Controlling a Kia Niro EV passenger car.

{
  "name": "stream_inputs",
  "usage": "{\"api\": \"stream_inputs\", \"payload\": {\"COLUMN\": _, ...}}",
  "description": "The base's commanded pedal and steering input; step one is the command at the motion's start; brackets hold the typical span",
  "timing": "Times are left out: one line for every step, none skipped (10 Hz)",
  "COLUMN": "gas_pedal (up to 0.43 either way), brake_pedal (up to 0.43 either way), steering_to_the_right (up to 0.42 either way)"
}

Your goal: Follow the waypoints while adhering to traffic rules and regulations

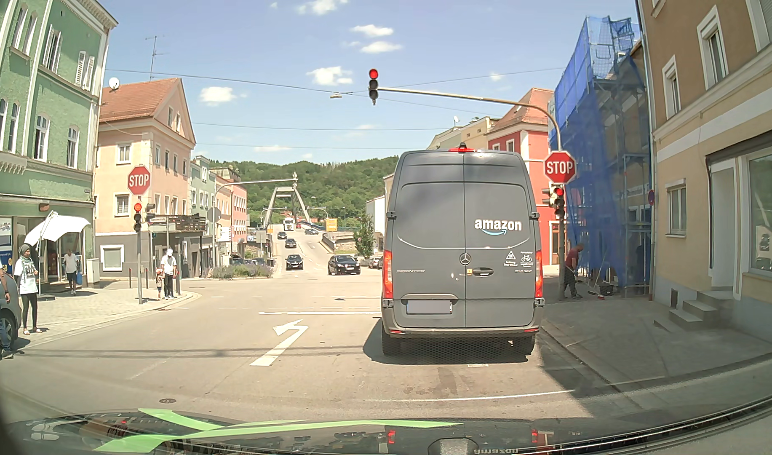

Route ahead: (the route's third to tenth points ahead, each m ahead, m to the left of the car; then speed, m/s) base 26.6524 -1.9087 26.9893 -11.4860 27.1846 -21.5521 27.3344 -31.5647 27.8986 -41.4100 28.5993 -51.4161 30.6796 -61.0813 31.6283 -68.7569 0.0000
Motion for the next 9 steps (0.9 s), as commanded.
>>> {"api": "stream_inputs", "payload": {"gas_pedal": 0.000, "brake_pedal": 0.360, "steering_to_the_right": 0.031}}
{"api": "stream_inputs", "payload": {"gas_pedal": 0.000, "brake_pedal": 0.360, "steering_to_the_right": 0.032}}
{"api": "stream_inputs", "payload": {"gas_pedal": 0.000, "brake_pedal": 0.360, "steering_to_the_right": 0.032}}
{"api": "stream_inputs", "payload": {"gas_pedal": 0.000, "brake_pedal": 0.360, "steering_to_the_right": 0.032}}
{"api": "stream_inputs", "payload": {"gas_pedal": 0.000, "brake_pedal": 0.360, "steering_to_the_right": 0.032}}
{"api": "stream_inputs", "payload": {"gas_pedal": 0.000, "brake_pedal": 0.360, "steering_to_the_right": 0.032}}
{"api": "stream_inputs", "payload": {"gas_pedal": 0.000, "brake_pedal": 0.360, "steering_to_the_right": 0.032}}
{"api": "stream_inputs", "payload": {"gas_pedal": 0.000, "brake_pedal": 0.360, "steering_to_the_right": 0.032}}
{"api": "stream_inputs", "payload": {"gas_pedal": 0.000, "brake_pedal": 0.360, "steering_to_the_right": 0.032}}
